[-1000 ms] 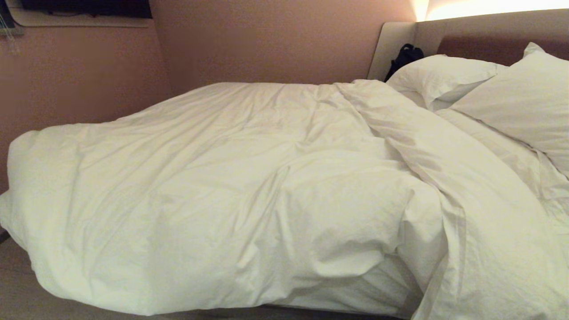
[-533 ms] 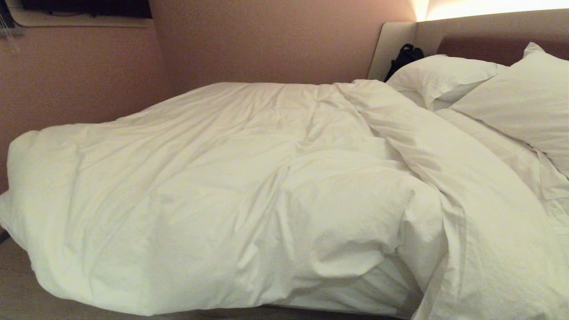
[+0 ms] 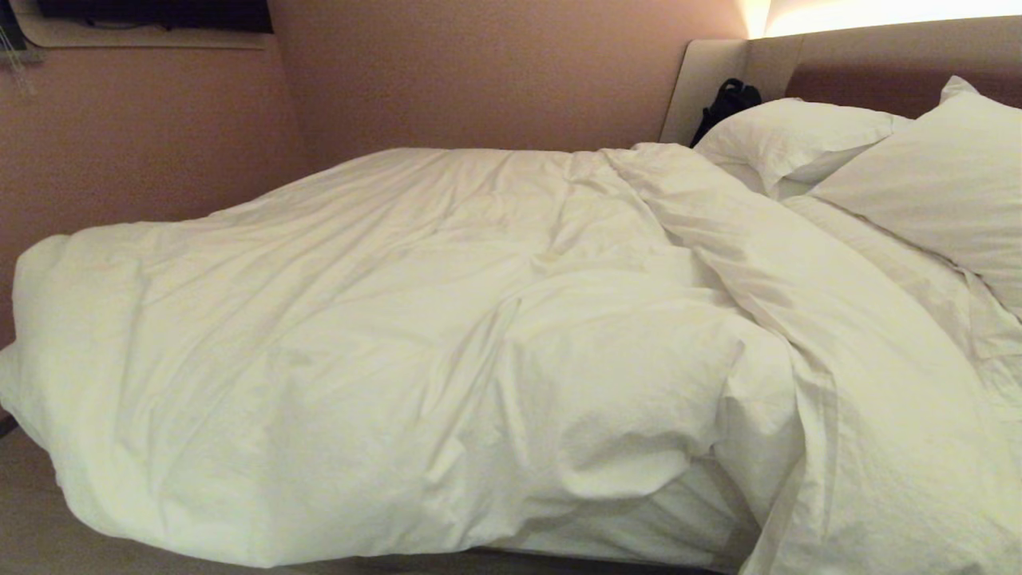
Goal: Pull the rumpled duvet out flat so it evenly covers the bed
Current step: Flatten the corners of the folded blanket
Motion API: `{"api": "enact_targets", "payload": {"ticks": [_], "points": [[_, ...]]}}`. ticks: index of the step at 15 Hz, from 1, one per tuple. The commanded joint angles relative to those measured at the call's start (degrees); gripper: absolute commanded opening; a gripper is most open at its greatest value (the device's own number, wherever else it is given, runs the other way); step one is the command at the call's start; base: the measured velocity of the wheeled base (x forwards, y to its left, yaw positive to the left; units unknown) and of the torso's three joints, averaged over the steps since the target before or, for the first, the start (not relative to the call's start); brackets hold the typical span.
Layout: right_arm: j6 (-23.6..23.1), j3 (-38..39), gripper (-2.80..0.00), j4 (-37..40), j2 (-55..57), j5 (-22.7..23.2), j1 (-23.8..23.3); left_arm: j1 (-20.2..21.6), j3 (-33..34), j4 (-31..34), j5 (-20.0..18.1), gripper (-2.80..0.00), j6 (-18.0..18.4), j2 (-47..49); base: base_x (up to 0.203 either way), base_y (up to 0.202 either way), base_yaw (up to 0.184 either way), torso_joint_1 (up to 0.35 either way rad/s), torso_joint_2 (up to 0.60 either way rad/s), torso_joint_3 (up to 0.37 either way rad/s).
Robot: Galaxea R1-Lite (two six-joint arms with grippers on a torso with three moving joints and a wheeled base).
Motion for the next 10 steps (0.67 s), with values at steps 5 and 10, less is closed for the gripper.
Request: {"api": "enact_targets", "payload": {"ticks": [5, 10], "points": [[0.59, -8.23, -2.80, 2.81, 0.94, -0.52, 0.05, 0.02, 0.00, -0.01, 0.02, -2.80, -0.01, 0.01, 0.000, 0.000, 0.000, 0.000, 0.00, 0.000], [6.25, -23.41, -2.80, 11.93, 13.07, 0.30, 1.15, 0.02, 0.00, 0.06, 0.02, -2.80, -0.01, 0.01, 0.000, 0.000, 0.000, 0.000, 0.00, 0.000]]}}
